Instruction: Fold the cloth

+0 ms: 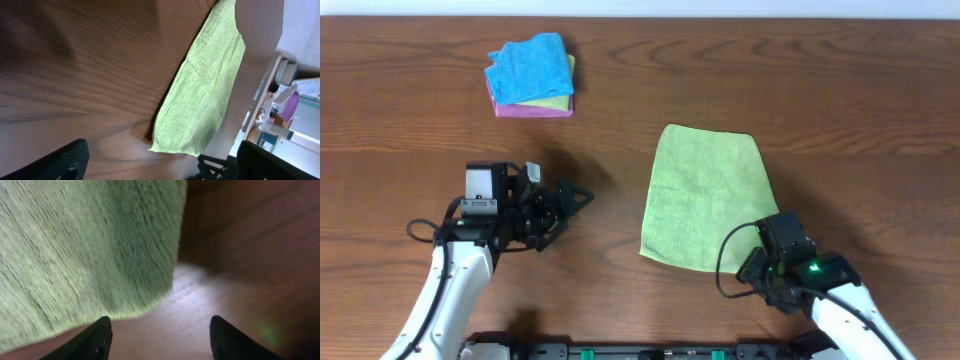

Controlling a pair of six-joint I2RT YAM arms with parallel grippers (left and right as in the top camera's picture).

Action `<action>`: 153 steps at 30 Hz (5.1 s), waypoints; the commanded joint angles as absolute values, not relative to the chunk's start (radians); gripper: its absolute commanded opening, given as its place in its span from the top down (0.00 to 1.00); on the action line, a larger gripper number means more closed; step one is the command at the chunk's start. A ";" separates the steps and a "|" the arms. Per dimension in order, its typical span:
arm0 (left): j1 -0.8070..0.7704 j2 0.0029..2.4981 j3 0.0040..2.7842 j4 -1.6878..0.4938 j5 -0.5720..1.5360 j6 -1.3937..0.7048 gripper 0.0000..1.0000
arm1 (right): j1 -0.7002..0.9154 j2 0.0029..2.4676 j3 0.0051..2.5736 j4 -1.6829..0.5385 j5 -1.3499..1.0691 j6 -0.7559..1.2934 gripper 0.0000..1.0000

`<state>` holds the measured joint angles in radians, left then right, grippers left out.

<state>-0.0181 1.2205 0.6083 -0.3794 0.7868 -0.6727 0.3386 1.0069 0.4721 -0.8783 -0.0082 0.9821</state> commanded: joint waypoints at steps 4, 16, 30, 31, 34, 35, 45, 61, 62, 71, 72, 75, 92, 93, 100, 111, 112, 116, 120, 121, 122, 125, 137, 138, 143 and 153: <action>-0.022 1.221 0.631 -0.376 0.810 -0.650 0.04 | 0.331 1.002 0.436 -0.784 0.024 1.017 0.42; -0.022 1.221 0.631 -0.376 0.817 -0.650 0.04 | 0.331 1.062 0.428 -0.702 0.109 1.017 0.56; -0.022 1.221 0.631 -0.376 0.831 -0.650 0.04 | 0.332 1.148 0.532 -0.746 0.169 0.847 0.99; -0.022 1.221 0.631 -0.376 0.831 -0.650 0.04 | 0.333 1.146 0.579 -0.785 0.193 0.797 0.99; -0.022 1.221 0.631 -0.371 0.831 -0.650 0.04 | 0.335 1.148 0.723 -0.877 0.263 0.632 0.99; -0.022 1.221 0.631 -0.366 0.831 -0.650 0.04 | 0.335 1.152 0.782 -0.905 0.284 0.560 0.99; -0.022 1.221 0.631 -0.337 0.829 -0.651 0.04 | 0.334 1.283 1.057 -0.980 0.398 0.305 0.99; -0.022 1.221 0.631 -0.331 0.828 -0.651 0.04 | 0.334 1.289 1.062 -1.000 0.505 0.348 0.53; -0.022 1.221 0.631 -0.331 0.828 -0.651 0.04 | 0.334 1.289 1.062 -1.016 0.546 0.373 0.44; -0.022 1.221 0.631 -0.324 0.828 -0.651 0.04 | 0.318 1.289 1.061 -1.296 0.456 0.694 0.32; -0.022 1.221 0.631 -0.323 0.828 -0.651 0.04 | 0.306 1.289 1.058 -1.311 0.368 0.738 0.30; -0.022 1.221 0.631 -0.322 0.828 -0.650 0.04 | 0.280 1.289 1.022 -1.276 0.291 0.811 0.21; -0.019 1.221 0.631 -0.308 0.828 -0.605 0.04 | 0.373 1.379 0.779 -0.844 -0.192 0.350 0.27; -0.016 1.221 0.632 -0.308 0.828 -0.605 0.04 | 0.393 1.390 0.779 -0.837 -0.192 0.350 0.26; 0.088 1.221 0.632 -0.308 0.837 -0.570 0.04 | 0.503 1.468 0.779 -0.803 -0.192 0.355 0.22; 0.249 1.221 0.632 -0.308 0.915 -0.552 0.04 | 0.571 1.541 0.779 -0.802 -0.184 0.354 0.29; 0.250 1.221 0.632 -0.308 0.915 -0.552 0.04 | 0.571 1.545 0.779 -0.802 -0.184 0.354 0.31; 0.250 1.221 0.632 -0.308 0.915 -0.552 0.04 | 0.571 1.570 0.779 -0.788 -0.183 0.354 0.33; 0.250 1.221 0.632 -0.308 0.915 -0.552 0.04 | 0.571 1.607 0.779 -0.770 -0.184 0.355 0.39; 0.250 1.221 0.632 -0.308 0.915 -0.552 0.04 | 0.571 1.617 0.779 -0.767 -0.184 0.355 0.40; 0.250 1.221 0.632 -0.308 0.915 -0.552 0.04 | 0.571 1.625 0.779 -0.762 -0.184 0.354 0.43; 0.250 1.221 0.632 -0.308 0.915 -0.552 0.04 | 0.571 1.637 0.779 -0.750 -0.186 0.355 0.59; 0.250 1.221 0.633 -0.277 0.914 -0.553 0.04 | 0.633 1.637 0.804 -0.511 -0.332 0.424 0.99; 0.250 1.221 0.633 -0.273 0.914 -0.553 0.04 | 0.648 1.637 0.808 -0.500 -0.334 0.430 0.99; 0.250 1.221 0.634 -0.260 0.914 -0.553 0.04 | 0.752 1.637 0.818 -0.421 -0.335 0.504 0.99; 0.250 1.221 0.638 -0.257 0.915 -0.553 0.04 | 0.719 1.557 0.928 -0.611 -0.156 0.552 0.50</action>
<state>0.2462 1.2213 0.6086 -0.2600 0.9039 -0.5713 0.7502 1.6131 0.8719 -0.5797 -0.2523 0.5507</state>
